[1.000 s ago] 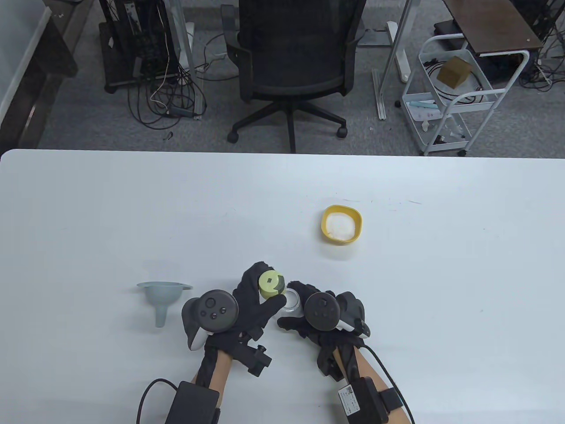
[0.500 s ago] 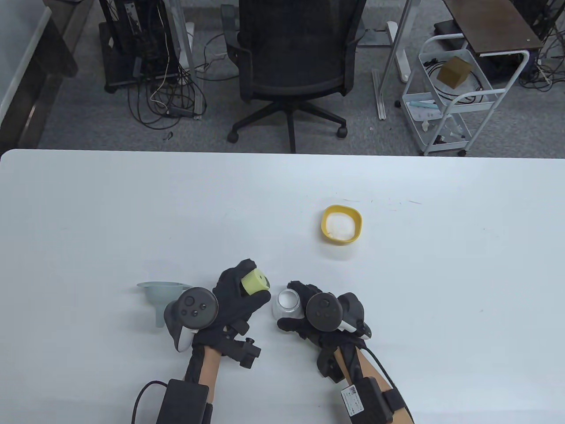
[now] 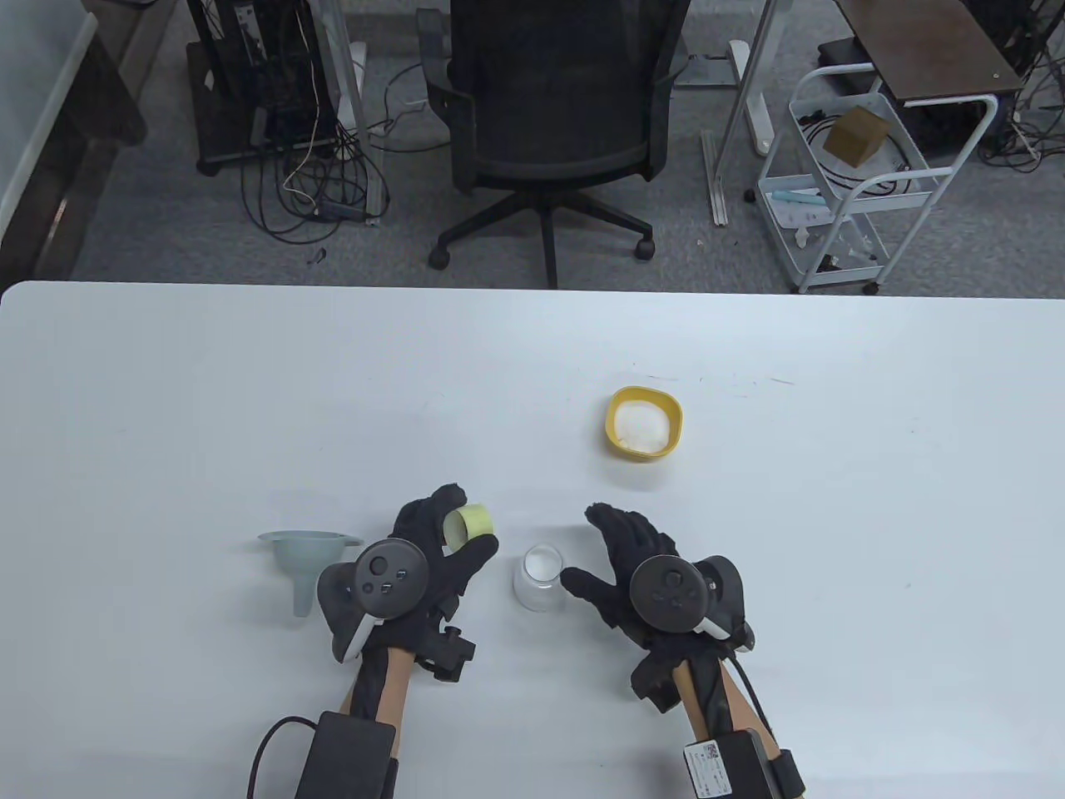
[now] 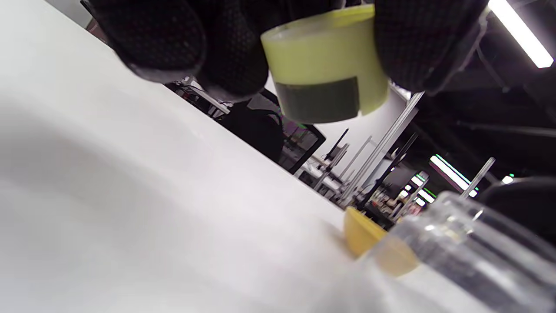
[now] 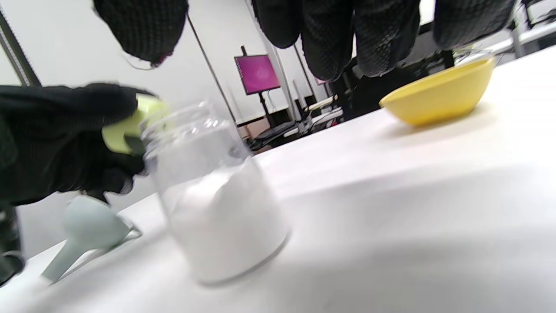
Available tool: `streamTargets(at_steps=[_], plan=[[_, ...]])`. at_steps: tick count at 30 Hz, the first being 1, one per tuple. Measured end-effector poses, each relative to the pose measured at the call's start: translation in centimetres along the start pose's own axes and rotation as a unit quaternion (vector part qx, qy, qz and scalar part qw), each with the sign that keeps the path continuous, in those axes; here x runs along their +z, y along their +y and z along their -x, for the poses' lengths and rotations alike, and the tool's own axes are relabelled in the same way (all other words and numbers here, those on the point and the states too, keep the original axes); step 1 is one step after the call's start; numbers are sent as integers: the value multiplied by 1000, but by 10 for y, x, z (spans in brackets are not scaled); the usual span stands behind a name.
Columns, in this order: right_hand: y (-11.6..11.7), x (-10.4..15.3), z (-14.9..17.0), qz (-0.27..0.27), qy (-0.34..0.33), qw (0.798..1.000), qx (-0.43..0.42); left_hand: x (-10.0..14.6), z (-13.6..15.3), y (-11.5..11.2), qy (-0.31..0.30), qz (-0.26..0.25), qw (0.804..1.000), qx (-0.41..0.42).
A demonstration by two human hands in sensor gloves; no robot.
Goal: Unscrew the press dispenser and pour salt into it
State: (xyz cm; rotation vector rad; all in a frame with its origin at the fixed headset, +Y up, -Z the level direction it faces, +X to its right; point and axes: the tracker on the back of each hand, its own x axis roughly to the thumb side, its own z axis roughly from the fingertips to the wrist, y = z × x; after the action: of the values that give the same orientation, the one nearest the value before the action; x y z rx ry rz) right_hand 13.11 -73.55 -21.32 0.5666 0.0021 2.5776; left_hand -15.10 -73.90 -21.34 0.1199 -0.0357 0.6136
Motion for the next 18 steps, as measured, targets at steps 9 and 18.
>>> streamTargets(at_steps=[9,18], plan=[[-16,5,18,36,34,999,13,-63,-24,-46,22,112,979,-170],[-19,6,20,40,39,998,22,-88,-31,-66,22,135,956,-259]])
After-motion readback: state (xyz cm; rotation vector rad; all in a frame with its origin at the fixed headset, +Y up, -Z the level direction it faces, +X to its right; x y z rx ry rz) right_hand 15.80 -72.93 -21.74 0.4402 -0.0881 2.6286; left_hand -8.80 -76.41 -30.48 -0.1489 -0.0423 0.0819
